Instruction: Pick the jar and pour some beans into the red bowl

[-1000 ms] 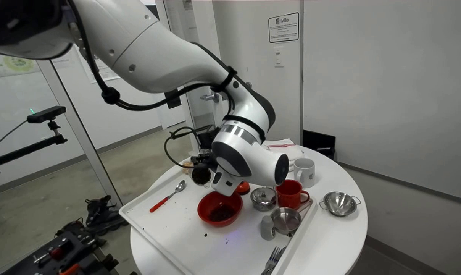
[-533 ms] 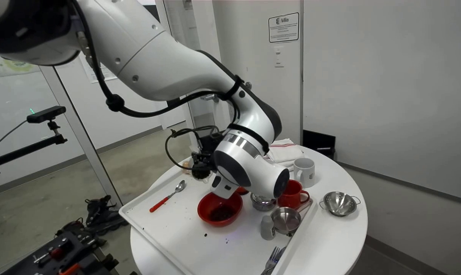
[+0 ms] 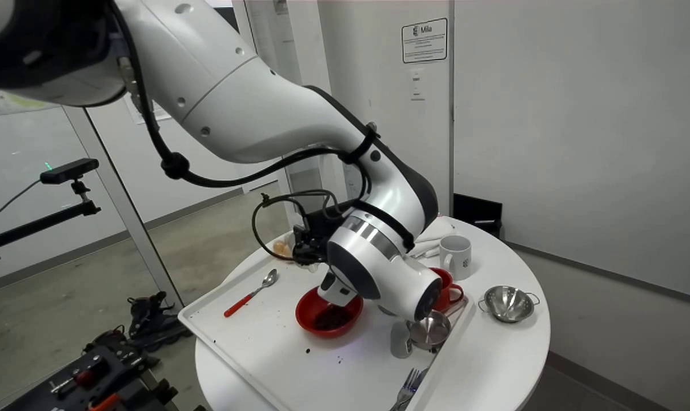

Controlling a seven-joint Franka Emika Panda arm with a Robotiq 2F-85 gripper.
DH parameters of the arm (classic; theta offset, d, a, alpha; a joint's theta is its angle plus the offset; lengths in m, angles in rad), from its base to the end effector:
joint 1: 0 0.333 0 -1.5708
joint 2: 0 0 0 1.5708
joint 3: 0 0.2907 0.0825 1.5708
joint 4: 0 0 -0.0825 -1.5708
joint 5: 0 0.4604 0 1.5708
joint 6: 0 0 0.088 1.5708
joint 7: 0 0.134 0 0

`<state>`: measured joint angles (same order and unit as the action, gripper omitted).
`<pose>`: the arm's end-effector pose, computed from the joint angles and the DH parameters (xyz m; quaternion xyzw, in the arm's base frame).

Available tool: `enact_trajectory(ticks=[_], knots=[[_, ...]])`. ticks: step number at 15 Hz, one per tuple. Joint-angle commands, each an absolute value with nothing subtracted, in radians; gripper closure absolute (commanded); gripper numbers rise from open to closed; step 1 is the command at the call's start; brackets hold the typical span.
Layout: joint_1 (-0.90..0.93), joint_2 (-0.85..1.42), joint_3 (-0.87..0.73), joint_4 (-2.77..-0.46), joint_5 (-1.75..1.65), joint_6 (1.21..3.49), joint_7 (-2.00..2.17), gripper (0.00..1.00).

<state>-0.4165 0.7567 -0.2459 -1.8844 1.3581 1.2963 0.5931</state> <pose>0.5148 -0.2242 0.0525 -0.3897 0.5999 0.4573 0.5283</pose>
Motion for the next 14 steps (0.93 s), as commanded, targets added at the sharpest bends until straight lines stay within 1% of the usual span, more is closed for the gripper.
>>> enact_trajectory(ticks=[1,6,9,14], knots=[[-0.429,0.79,-0.257,-1.856,1.396,1.231,0.574,0.9],[-0.433,0.8,-0.265,-1.857,1.417,1.203,0.577,0.9],[-0.369,0.747,-0.302,-1.898,1.395,1.324,0.624,0.9],[-0.225,0.65,-0.327,-1.964,1.346,1.621,0.712,0.9]])
